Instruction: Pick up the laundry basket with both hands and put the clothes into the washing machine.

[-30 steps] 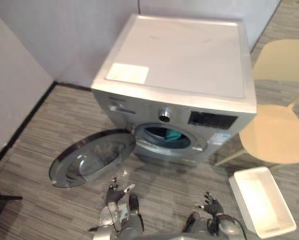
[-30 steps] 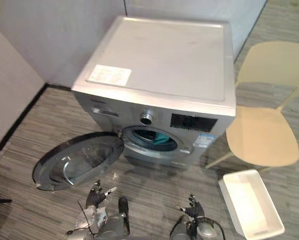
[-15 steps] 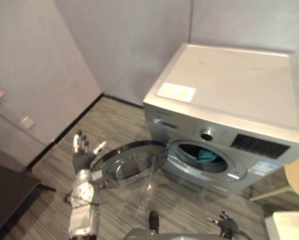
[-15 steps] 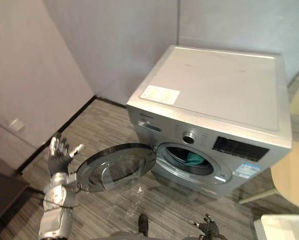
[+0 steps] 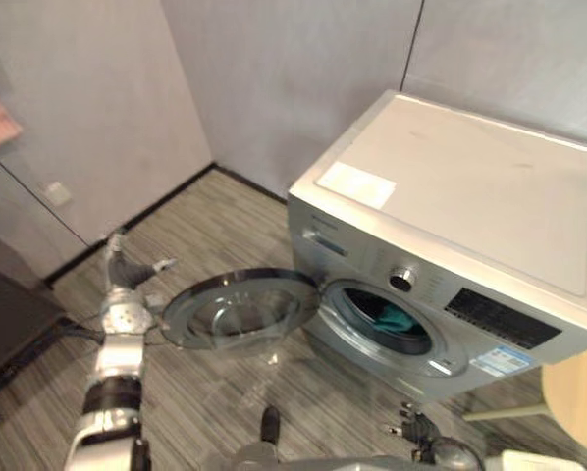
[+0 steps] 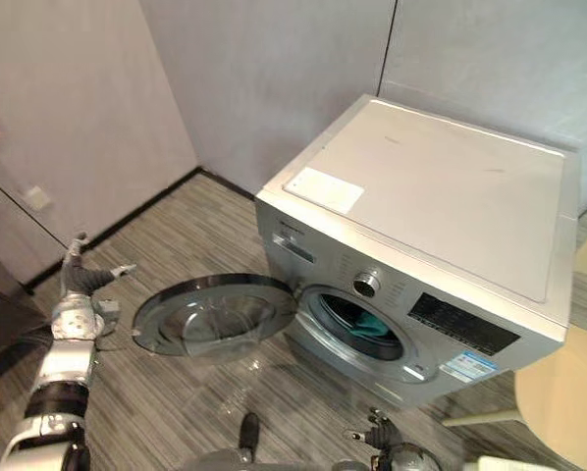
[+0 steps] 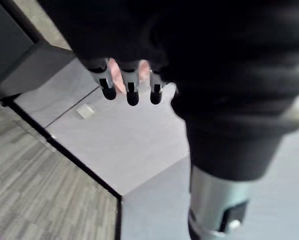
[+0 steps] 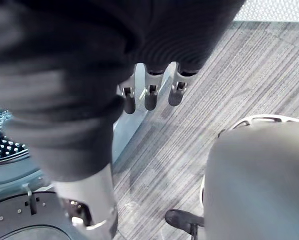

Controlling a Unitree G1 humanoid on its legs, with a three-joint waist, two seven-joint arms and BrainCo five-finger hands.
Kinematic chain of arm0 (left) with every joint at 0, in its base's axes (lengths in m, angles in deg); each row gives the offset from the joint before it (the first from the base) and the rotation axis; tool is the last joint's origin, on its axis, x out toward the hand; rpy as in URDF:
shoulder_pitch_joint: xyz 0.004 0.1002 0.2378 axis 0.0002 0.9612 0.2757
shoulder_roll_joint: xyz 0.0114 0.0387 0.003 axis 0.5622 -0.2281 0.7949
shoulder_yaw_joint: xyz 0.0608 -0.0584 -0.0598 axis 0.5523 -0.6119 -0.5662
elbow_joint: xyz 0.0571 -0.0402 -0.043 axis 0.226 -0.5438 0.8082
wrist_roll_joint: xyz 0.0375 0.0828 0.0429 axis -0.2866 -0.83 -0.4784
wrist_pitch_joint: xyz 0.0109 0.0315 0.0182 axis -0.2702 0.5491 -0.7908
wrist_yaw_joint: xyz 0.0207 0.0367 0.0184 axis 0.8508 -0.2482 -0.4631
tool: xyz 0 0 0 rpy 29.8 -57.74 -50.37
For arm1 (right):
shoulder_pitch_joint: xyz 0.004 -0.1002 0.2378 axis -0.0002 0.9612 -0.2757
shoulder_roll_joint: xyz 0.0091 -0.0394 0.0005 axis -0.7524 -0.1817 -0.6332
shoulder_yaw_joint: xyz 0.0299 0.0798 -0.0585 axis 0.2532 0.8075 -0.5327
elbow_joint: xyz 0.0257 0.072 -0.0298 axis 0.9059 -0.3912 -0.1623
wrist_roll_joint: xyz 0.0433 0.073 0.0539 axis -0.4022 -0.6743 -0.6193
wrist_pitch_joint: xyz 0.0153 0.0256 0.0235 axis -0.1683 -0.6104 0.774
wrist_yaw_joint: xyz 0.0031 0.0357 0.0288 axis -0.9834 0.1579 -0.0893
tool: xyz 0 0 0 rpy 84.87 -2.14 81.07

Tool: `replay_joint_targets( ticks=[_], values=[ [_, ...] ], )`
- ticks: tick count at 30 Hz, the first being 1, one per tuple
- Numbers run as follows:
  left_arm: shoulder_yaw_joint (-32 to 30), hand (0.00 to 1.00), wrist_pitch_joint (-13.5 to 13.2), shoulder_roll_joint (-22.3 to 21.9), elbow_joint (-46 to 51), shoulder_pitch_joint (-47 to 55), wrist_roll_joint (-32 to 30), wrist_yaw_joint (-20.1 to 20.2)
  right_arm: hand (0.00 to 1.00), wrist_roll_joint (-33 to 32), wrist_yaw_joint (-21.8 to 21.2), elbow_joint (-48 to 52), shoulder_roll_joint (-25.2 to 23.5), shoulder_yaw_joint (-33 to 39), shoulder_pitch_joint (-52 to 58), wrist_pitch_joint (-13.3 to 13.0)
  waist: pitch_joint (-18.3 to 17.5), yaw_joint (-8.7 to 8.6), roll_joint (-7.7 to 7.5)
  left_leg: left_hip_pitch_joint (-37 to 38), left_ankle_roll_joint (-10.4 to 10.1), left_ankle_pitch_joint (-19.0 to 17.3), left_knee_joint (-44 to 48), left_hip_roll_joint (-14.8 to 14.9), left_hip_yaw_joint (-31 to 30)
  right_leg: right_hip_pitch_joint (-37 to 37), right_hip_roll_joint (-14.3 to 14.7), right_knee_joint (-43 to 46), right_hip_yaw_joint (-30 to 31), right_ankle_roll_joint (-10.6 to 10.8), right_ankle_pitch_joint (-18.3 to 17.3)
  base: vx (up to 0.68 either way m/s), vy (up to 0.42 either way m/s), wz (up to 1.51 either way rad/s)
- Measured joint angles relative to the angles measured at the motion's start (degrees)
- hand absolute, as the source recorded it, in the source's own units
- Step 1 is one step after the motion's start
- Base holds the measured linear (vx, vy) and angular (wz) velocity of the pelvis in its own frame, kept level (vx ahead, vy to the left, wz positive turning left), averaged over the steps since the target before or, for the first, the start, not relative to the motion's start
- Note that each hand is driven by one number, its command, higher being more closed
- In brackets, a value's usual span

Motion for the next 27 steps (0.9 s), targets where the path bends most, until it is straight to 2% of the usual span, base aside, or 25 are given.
replay_joint_targets(
  ticks=[1,2,3,4,5,6,7,8,9,10,11,13,14,15,16,17,18,19,20,21,22,24,25,27],
  values=[
    [0.0,0.0,0.4,1.0,-3.1,-2.3,0.7,0.2,0.0,0.0,-0.1,-0.5,-0.2,0.3,0.0,0.0,0.5,-0.73,-1.14,-0.2,-0.2,0.1,0.4,-0.5,0.5,-1.1,-1.8,0.2,-0.5,-0.9,0.3,-0.05,0.006,-0.13],
    [-0.2,0.0,0.7,1.7,-4.3,-3.2,1.0,0.4,0.0,0.0,-0.1,-0.8,-0.2,0.9,-0.1,0.0,1.1,-0.75,-1.77,-1.2,2.0,-3.8,5.9,-0.4,2.3,-1.2,-2.6,0.3,-0.5,-0.9,0.3,0.01,0.02,-0.28],
    [-0.6,0.0,1.1,2.7,-5.7,-3.7,1.0,1.0,0.0,-0.1,0.1,-0.8,-0.1,1.9,0.4,0.0,1.5,-1.6,-2.71,-3.0,3.3,-11.7,18.4,0.9,5.2,-1.3,-4.3,1.5,0.1,-0.5,0.5,0.03,0.048,-0.38],
    [-0.6,0.0,1.1,2.8,-6.6,-4.3,1.0,1.1,0.0,-0.5,0.1,-0.9,0.8,2.2,1.7,0.2,1.4,-2.25,-2.19,-3.2,0.8,-15.1,26.3,3.5,5.2,-1.9,-4.9,2.9,1.6,-0.3,0.7,0.01,0.109,-0.43],
    [-0.6,0.0,1.0,2.8,-6.8,-4.5,1.0,1.1,0.0,-0.7,0.2,-0.9,1.2,2.5,2.3,0.2,1.4,-2.35,-1.82,-2.9,-0.9,-16.2,27.4,4.9,4.6,-2.6,-4.8,4.1,2.6,-0.3,0.7,-0.03,0.181,-0.46],
    [-0.4,0.0,0.9,2.9,-7.8,-5.6,1.0,1.2,0.0,-1.2,0.6,-0.9,1.5,3.0,3.0,0.2,1.2,-2.43,-0.59,-2.1,-3.6,-18.1,26.4,5.3,2.7,-4.3,-4.8,6.0,4.0,-0.3,0.7,-0.06,0.331,-0.48],
    [-0.2,0.0,0.9,3.3,-10.6,-8.1,1.1,1.3,0.0,-2.8,1.0,-1.4,0.8,5.2,3.7,0.2,1.2,-2.93,-0.55,-0.4,-3.7,-19.7,24.5,4.7,2.7,-5.5,-5.2,7.0,5.3,0.6,1.2,-0.08,0.374,-0.19],
    [1.4,0.0,1.0,3.8,-13.5,-10.7,1.5,1.3,0.0,-3.7,1.0,-1.7,-1.0,6.8,4.3,0.1,1.1,-4.24,-1.17,0.0,-3.8,-19.7,22.0,3.1,2.6,-6.3,-6.6,7.3,5.8,1.8,2.1,-0.06,0.305,0.06],
    [2.3,0.0,0.9,3.7,-14.8,-11.7,1.5,1.4,0.0,-4.2,1.0,-2.2,-1.5,7.4,4.5,0.1,1.2,-4.56,-1.29,0.6,-3.8,-19.7,20.5,2.6,2.8,-6.4,-7.1,7.3,6.1,2.2,2.7,-0.08,0.256,0.28],
    [4.0,0.0,0.9,3.6,-17.1,-13.0,2.1,1.8,0.0,-5.0,1.0,-2.8,-2.5,8.8,4.6,0.1,1.2,-5.54,-2.36,2.1,-3.9,-19.8,17.6,1.6,3.3,-6.5,-8.3,7.3,6.8,1.9,4.0,-0.07,0.202,0.07],
    [5.3,0.0,0.9,3.5,-18.8,-13.3,2.2,2.2,0.0,-5.2,1.0,-2.9,-3.1,9.6,5.2,0.1,1.3,-5.6,-2.44,2.8,-3.6,-19.6,16.6,0.7,4.0,-6.7,-9.0,7.0,7.9,1.6,5.2,-0.1,0.295,-0.2],
    [6.5,0.0,0.9,3.4,-22.3,-13.5,2.2,2.4,0.0,-6.2,1.0,-3.0,-3.7,11.6,5.7,-0.1,1.5,-5.31,-2.22,4.4,-2.2,-18.7,14.5,-1.0,6.7,-7.8,-10.3,6.5,11.1,2.0,8.0,-0.1,0.242,-0.51],
    [6.4,0.0,0.9,3.4,-23.8,-13.7,2.2,2.4,0.0,-6.9,1.0,-2.6,-3.8,12.5,5.8,-0.2,1.7,-5.34,-1.9,5.7,-0.2,-17.4,11.9,-2.3,8.5,-8.7,-10.8,5.5,13.3,1.6,10.3,-0.14,0.307,-0.69],
    [6.4,0.0,0.8,3.4,-25.0,-13.7,2.2,2.4,0.0,-7.3,1.0,-2.3,-3.9,13.4,5.8,-0.4,2.0,-5.23,-1.34,6.6,1.3,-16.1,9.8,-3.1,10.4,-10.3,-11.1,5.1,14.3,-0.2,13.2,-0.14,0.315,-0.79],
    [6.4,0.0,0.7,3.4,-26.3,-14.0,2.6,2.4,0.0,-7.4,1.0,-2.3,-3.8,13.5,5.8,-0.6,2.1,-5.19,-1.1,6.7,2.1,-15.3,8.9,-3.6,12.0,-11.4,-11.6,4.9,13.5,-1.6,15.4,-0.17,0.315,-0.82],
    [6.3,0.0,0.8,3.5,-28.1,-14.2,3.4,2.5,0.0,-7.3,1.0,-2.6,-3.6,13.3,5.9,-0.5,2.2,-5.29,-0.93,6.7,3.1,-14.5,8.3,-4.3,13.9,-11.6,-11.9,2.0,10.8,-1.0,19.5,-0.15,0.248,-0.65],
    [6.3,0.0,0.9,3.6,-28.5,-14.2,3.7,2.5,0.0,-7.3,1.0,-2.7,-3.7,13.2,5.9,-0.5,2.3,-5.28,-0.81,6.7,3.6,-14.2,7.9,-4.3,14.7,-11.2,-11.9,0.2,9.8,-0.9,21.0,-0.15,0.227,-0.53],
    [6.2,0.0,0.9,3.8,-28.6,-14.2,4.2,2.5,0.0,-7.3,1.0,-2.6,-3.7,12.8,6.0,-0.6,2.7,-5.22,-0.23,6.6,4.1,-13.8,7.4,-4.3,15.3,-11.3,-11.8,-0.5,8.9,-1.3,21.1,-0.12,0.126,-0.31],
    [5.6,0.0,0.9,4.0,-28.4,-14.2,5.5,2.9,0.0,-7.3,0.9,-2.7,-3.8,11.8,6.3,-0.4,2.8,-5.37,-0.41,6.6,5.9,-12.5,5.8,-4.3,15.9,-11.2,-10.8,2.8,8.7,-0.7,17.6,-0.12,0.102,-0.23],
    [5.6,0.0,0.9,4.1,-28.4,-14.2,6.1,3.4,0.0,-7.3,0.9,-2.6,-3.8,11.1,6.7,-0.5,2.7,-5.24,-0.47,6.5,6.1,-12.1,5.4,-4.2,16.1,-10.9,-9.9,4.1,8.4,-0.9,15.7,-0.2,0.072,-0.15],
    [5.6,0.0,0.9,4.3,-28.4,-14.2,7.1,3.8,0.0,-7.3,0.9,-2.6,-3.8,10.7,7.2,-0.6,2.7,-5.06,-0.51,6.3,5.5,-11.5,3.7,-4.1,16.0,-9.7,-8.6,5.0,6.5,-0.8,12.5,-0.18,0.016,-0.08],
    [5.4,0.0,0.9,6.2,-28.4,-14.2,7.8,4.8,0.0,-7.2,0.9,-2.7,-3.7,10.6,7.1,-0.4,2.6,-4.27,-0.87,5.4,4.5,-10.7,0.5,-4.2,17.0,-9.3,-7.2,2.4,4.1,0.2,10.5,-0.2,-0.039,-0.38],
    [4.7,0.0,0.9,8.5,-28.4,-14.7,7.8,4.8,0.0,-7.1,0.9,-2.5,-3.7,9.8,6.8,-0.4,2.5,-3.57,-1.92,3.9,3.7,-10.1,-1.7,-4.0,18.9,-10.1,-6.1,-1.9,4.0,0.1,10.6,-0.17,-0.073,-0.54],
    [4.7,0.0,0.9,10.9,-28.5,-15.9,7.7,4.8,0.0,-6.7,0.8,-2.2,-3.6,8.8,6.7,-0.5,2.8,-3.43,-2.5,2.1,2.1,-8.9,-2.8,-3.2,19.7,-10.3,-5.0,-5.5,3.8,0.9,11.1,-0.12,-0.144,-0.27]
  ],
)
